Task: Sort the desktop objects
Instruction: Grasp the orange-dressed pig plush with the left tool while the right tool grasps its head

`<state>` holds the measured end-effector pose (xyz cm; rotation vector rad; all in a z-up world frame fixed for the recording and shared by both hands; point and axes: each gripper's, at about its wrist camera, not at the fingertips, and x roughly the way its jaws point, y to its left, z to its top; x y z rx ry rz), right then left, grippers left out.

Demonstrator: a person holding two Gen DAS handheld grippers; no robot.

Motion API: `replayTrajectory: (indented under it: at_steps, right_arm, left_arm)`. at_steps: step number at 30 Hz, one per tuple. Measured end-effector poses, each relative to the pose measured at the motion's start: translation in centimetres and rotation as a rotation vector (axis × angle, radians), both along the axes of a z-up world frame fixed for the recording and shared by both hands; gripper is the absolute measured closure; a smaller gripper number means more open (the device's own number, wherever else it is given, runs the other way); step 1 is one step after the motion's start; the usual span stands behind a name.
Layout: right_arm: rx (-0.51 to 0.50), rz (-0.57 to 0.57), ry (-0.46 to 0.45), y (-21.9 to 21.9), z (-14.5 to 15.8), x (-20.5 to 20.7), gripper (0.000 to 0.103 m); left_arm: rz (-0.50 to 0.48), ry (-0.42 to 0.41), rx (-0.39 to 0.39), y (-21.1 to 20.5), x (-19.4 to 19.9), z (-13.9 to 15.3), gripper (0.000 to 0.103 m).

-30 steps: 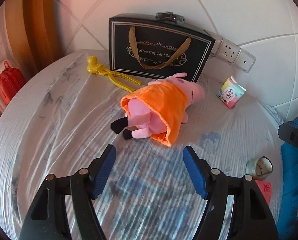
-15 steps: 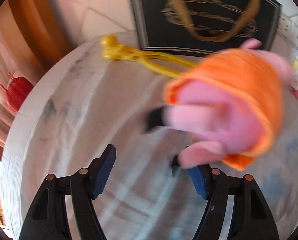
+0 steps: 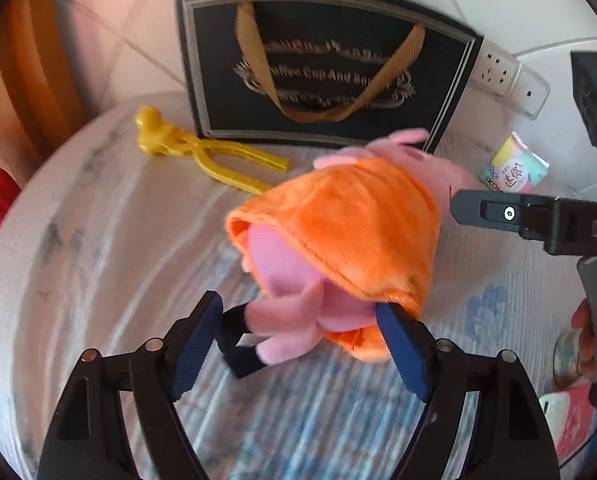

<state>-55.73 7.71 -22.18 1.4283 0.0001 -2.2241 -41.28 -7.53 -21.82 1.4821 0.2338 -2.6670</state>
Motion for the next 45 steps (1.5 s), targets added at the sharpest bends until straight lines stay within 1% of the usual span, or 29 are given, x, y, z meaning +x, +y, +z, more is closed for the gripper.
replayTrajectory:
  at_steps: [1,2,3,5,9,11,13,14,16,17,18,19,21,22,23,24,26,28,29,32,35,36,37,38,39,40,41,43,45]
  right_arm:
    - [-0.006,0.003,0.0,-0.3,-0.2,-0.3,0.0]
    - [-0.016,0.011,-0.007,-0.5,-0.5,-0.9,0.0]
    - [-0.023,0.016,-0.016,-0.7,-0.9,-1.3,0.0]
    - [-0.038,0.014,-0.03,-1.2,-1.8,-2.7,0.0]
    - [-0.138,-0.002,-0.07,-1.0,-3.2,-5.0,0.0]
    - [-0.209,-0.037,-0.153,-0.4,-4.2,-5.5,0.0]
    - [-0.249,-0.056,-0.181,0.2,-4.5,-5.0,0.0]
    - [-0.261,-0.061,-0.191,0.4,-4.6,-4.7,0.0]
    - [-0.296,-0.057,-0.217,0.5,-4.7,-4.2,0.0]
    - [-0.302,-0.054,-0.216,0.3,-4.8,-4.2,0.0]
    - [-0.28,-0.049,-0.205,-0.2,-4.8,-4.3,0.0]
    - [-0.271,-0.047,-0.195,-0.6,-4.9,-4.3,0.0]
    - [-0.284,-0.038,-0.21,-1.5,-5.5,-4.5,0.002]
    - [-0.305,-0.036,-0.222,-1.6,-5.6,-4.7,0.01]
    - [-0.343,-0.028,-0.226,-1.7,-5.3,-4.5,0.019]
    - [-0.373,-0.017,-0.223,-1.7,-4.9,-4.2,0.037]
    - [-0.323,0.001,-0.169,-2.1,-3.5,-3.3,0.041]
    - [-0.32,0.008,-0.146,-2.2,-2.4,-2.8,0.046]
    - [-0.32,0.008,-0.135,-2.1,-1.8,-2.4,0.047]
    - [-0.326,0.01,-0.082,-1.5,0.8,-0.8,0.05]
    - [-0.315,0.014,-0.003,-0.9,4.5,1.5,0.055]
    - [-0.313,0.015,0.016,-0.6,5.7,2.2,0.06]
    - [-0.316,0.015,0.03,-0.4,6.7,2.8,0.069]
    - [-0.321,0.012,0.041,-0.1,7.7,3.3,0.072]
    - [-0.316,0.009,0.06,0.0,9.0,4.3,0.078]
    - [-0.326,0.013,0.069,0.4,9.9,4.9,0.089]
    - [-0.333,0.009,0.08,0.8,11.1,6.0,0.09]
    - [-0.315,-0.015,0.097,1.8,12.6,7.8,0.091]
    - [-0.311,-0.045,0.083,2.1,13.5,10.0,0.091]
  left_arm:
    - [-0.016,-0.002,0.025,0.1,-0.7,-0.5,0.016]
    - [-0.025,-0.008,0.029,0.2,-1.3,-0.9,0.008]
    - [-0.04,-0.014,0.025,0.2,-1.9,-1.2,0.003]
    - [-0.075,-0.013,0.014,0.6,-2.8,-1.5,0.002]
    - [-0.14,-0.02,0.011,1.5,-4.4,-2.2,0.002]
    - [-0.149,-0.025,0.02,1.8,-5.0,-2.6,0.002]
    - [-0.158,-0.021,0.03,1.9,-5.3,-3.0,0.002]
    - [-0.158,-0.017,0.035,2.0,-5.3,-3.1,0.003]
    - [-0.157,-0.01,0.04,2.0,-5.3,-3.3,0.008]
    - [-0.149,-0.008,0.045,2.0,-5.3,-3.3,0.013]
    - [-0.144,-0.004,0.059,1.8,-5.2,-3.2,0.018]
    - [-0.189,0.0,0.08,1.5,-5.1,-3.1,0.019]
    - [-0.177,0.0,0.114,0.8,-4.8,-3.0,0.025]
    - [-0.179,0.002,0.112,0.7,-4.7,-2.9,0.026]
    - [-0.182,0.006,0.09,0.9,-4.4,-2.6,0.027]
    - [-0.193,0.013,0.071,1.1,-4.1,-2.2,0.028]
    - [-0.198,0.032,0.033,1.5,-3.3,-1.4,0.029]
    - [-0.212,0.06,0.026,1.7,-2.3,-0.2,0.029]
    - [-0.217,0.074,0.023,1.8,-1.9,0.5,0.029]
    - [-0.236,0.125,-0.014,2.4,-0.2,3.3,0.029]
    - [-0.253,0.176,-0.029,2.9,1.8,6.4,0.029]
    - [-0.262,0.194,-0.026,3.3,2.5,7.4,0.029]
    - [-0.27,0.213,-0.026,3.2,3.6,8.5,0.03]
    - [-0.277,0.234,-0.03,3.6,4.6,9.7,0.03]
    - [-0.281,0.248,-0.038,4.0,5.4,10.5,0.03]
    - [-0.291,0.264,-0.041,4.6,6.3,11.5,0.03]
    - [-0.303,0.276,-0.039,4.9,7.4,12.3,0.03]
    - [-0.309,0.265,-0.031,5.5,9.2,13.6,0.03]
    - [-0.288,0.224,-0.03,5.2,11.1,13.3,0.03]
